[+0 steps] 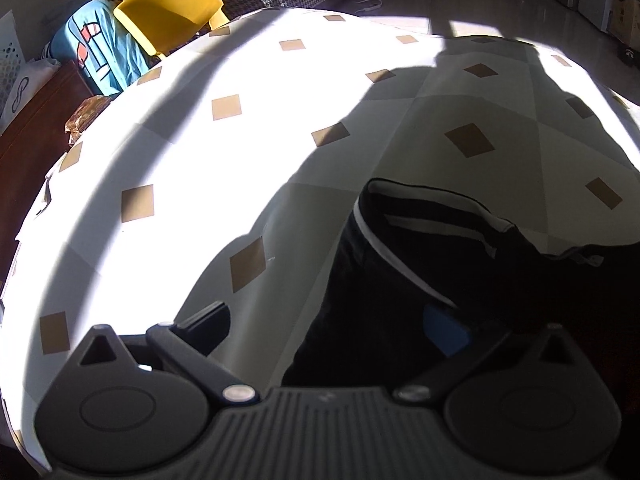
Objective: Fold clothes
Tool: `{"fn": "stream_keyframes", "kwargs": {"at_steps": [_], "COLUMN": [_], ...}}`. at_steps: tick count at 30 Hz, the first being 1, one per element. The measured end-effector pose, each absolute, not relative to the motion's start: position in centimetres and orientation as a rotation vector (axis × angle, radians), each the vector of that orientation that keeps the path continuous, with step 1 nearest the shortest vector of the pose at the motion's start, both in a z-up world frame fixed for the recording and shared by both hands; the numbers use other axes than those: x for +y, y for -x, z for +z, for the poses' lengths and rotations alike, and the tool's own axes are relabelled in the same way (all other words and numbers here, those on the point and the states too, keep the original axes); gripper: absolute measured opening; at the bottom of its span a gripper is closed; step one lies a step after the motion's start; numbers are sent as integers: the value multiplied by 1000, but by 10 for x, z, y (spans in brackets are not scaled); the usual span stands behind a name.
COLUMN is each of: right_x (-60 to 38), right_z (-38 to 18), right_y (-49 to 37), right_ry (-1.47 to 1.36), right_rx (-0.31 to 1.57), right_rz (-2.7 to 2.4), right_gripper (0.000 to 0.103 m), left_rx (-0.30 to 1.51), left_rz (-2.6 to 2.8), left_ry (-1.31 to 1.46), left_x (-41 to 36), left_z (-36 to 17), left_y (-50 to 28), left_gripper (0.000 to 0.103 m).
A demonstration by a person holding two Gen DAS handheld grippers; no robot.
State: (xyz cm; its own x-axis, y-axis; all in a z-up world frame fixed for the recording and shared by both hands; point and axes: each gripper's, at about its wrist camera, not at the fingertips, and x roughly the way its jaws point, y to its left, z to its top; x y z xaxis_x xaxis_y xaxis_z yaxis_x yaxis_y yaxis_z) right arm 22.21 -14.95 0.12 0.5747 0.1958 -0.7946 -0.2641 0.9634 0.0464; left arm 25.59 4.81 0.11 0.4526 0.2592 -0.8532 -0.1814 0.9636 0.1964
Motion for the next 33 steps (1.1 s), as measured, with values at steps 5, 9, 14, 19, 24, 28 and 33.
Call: {"fn": "stream_keyframes", "kwargs": {"at_steps": [5,9,14,19,24,28,33], "right_x": [-137,-123,-114,-100,-85,-83,-80], "right_z": [-4,-13,-2,-4,-30,-34,-35], "right_y": [-203,-190,-178,-169,-161,-156,-146], "right_ry": [109,183,240,240,294,306,329], "right_rx": [955,956,865,887,979,978,989], "right_rz": [347,373,354,466,515,526,576], "right_gripper": [31,35,34,34,35,36,37], "left_rx": [1080,1090,1097,1108,1108,1088,1062], "left_rz": [283,294,315,331,328,327,353], "left_ry": [-86,-104,-116,-105,-92,-80,-87], "left_x": [47,46,50,55,57,60,60], "left_z": [-4,-10,-16,-23,-30,-34,-36], "left_y": [-261,-265,-272,-280,-287,-289,-294], "left_gripper": [103,103,103,103,103,103,103]}}
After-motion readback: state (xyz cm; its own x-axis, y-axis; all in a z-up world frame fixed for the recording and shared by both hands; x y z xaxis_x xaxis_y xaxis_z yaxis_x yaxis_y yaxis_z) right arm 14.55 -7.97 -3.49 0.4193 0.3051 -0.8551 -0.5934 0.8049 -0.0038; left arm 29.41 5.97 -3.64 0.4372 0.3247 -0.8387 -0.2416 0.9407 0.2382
